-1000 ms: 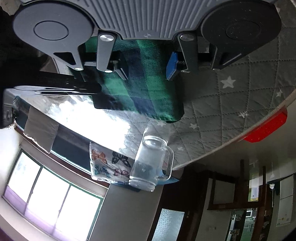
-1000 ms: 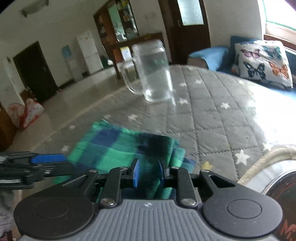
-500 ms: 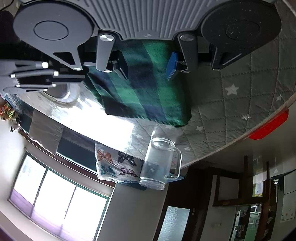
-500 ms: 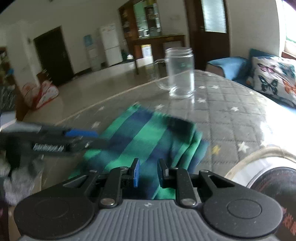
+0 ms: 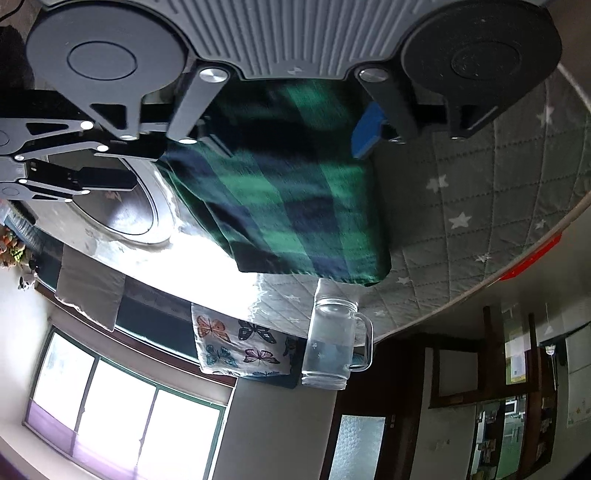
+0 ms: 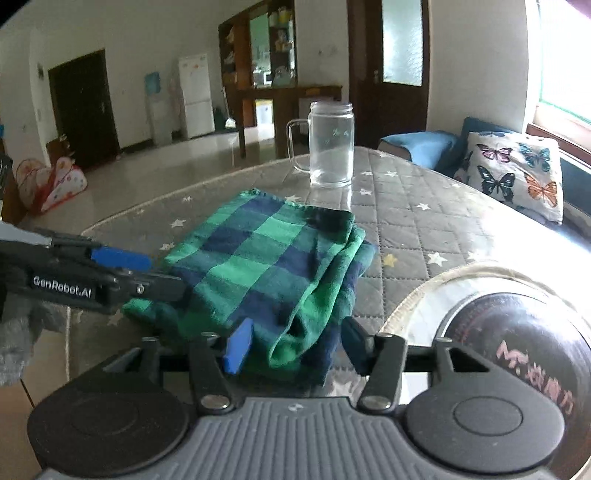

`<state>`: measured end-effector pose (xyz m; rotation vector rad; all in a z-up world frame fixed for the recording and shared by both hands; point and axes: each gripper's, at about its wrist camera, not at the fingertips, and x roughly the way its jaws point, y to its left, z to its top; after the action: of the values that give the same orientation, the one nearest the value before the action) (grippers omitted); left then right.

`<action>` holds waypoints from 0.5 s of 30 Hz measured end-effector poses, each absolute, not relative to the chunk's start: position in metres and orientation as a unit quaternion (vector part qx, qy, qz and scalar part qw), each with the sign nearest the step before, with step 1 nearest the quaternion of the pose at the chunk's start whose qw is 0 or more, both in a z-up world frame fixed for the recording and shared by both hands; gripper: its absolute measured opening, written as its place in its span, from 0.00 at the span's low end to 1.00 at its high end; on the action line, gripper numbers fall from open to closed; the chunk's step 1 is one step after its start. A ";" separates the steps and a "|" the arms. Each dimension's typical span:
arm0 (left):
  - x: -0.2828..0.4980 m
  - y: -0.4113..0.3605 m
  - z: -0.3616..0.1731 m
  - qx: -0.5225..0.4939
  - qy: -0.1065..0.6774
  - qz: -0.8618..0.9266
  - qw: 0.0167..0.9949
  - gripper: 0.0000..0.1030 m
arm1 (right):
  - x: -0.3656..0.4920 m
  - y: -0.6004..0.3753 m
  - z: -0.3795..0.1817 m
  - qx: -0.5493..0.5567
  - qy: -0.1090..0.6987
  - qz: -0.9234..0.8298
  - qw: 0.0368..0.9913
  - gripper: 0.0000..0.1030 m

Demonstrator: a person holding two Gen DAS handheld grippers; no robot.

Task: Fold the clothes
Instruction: 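Lower the bundle onto the table and open both grippers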

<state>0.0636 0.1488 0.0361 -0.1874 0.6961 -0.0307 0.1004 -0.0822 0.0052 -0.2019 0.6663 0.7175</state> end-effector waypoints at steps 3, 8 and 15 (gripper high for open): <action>0.054 0.143 0.034 -0.090 0.342 -0.010 0.935 0.82 | 0.090 -0.088 0.001 -0.089 0.319 0.338 0.881 0.66; 0.043 0.135 0.031 -0.083 0.347 0.002 0.934 0.91 | 0.076 -0.098 -0.004 -0.078 0.321 0.324 0.887 0.80; 0.030 0.130 0.029 -0.077 0.345 0.013 0.935 0.98 | 0.065 -0.110 -0.006 -0.055 0.320 0.313 0.893 0.94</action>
<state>0.0304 0.1298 0.0285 -0.1583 0.7056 0.0270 0.0650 -0.1104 -0.0063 -0.1147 0.6642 0.6486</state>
